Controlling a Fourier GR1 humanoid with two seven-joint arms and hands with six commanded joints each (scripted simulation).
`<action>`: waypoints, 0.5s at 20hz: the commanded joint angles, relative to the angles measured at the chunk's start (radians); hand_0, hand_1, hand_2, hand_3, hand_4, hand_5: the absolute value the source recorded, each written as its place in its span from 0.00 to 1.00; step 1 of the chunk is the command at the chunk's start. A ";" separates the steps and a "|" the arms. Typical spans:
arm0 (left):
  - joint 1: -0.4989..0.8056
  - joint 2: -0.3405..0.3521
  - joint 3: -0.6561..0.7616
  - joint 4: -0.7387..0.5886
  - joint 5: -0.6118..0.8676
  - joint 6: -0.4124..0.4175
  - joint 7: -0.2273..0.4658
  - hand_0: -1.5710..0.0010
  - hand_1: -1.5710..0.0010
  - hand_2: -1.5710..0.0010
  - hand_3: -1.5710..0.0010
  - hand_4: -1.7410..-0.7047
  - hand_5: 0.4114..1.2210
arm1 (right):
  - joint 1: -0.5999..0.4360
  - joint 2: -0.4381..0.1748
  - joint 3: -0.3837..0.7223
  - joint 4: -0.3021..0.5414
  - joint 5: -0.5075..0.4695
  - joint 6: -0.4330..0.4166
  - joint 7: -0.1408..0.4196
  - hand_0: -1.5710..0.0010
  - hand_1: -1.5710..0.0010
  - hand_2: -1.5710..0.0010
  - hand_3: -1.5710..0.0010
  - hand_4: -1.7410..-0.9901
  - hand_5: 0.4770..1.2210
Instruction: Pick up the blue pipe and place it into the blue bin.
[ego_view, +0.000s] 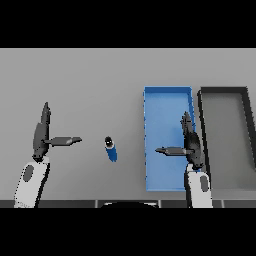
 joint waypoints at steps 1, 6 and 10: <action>0.001 0.000 0.001 -0.001 0.000 0.000 -0.005 1.00 1.00 1.00 1.00 0.75 0.22 | 0.001 0.000 0.000 -0.001 0.000 -0.001 -0.001 1.00 1.00 1.00 1.00 0.71 0.20; 0.015 0.005 0.003 -0.013 0.005 -0.001 -0.012 1.00 1.00 1.00 1.00 0.75 0.22 | 0.010 -0.001 0.001 -0.002 0.000 0.001 -0.001 1.00 1.00 1.00 1.00 0.71 0.20; 0.068 0.160 -0.036 0.015 -0.012 -0.236 -0.153 1.00 1.00 1.00 1.00 0.75 0.22 | 0.112 -0.126 0.087 -0.127 0.173 0.023 -0.137 1.00 1.00 1.00 1.00 0.72 0.20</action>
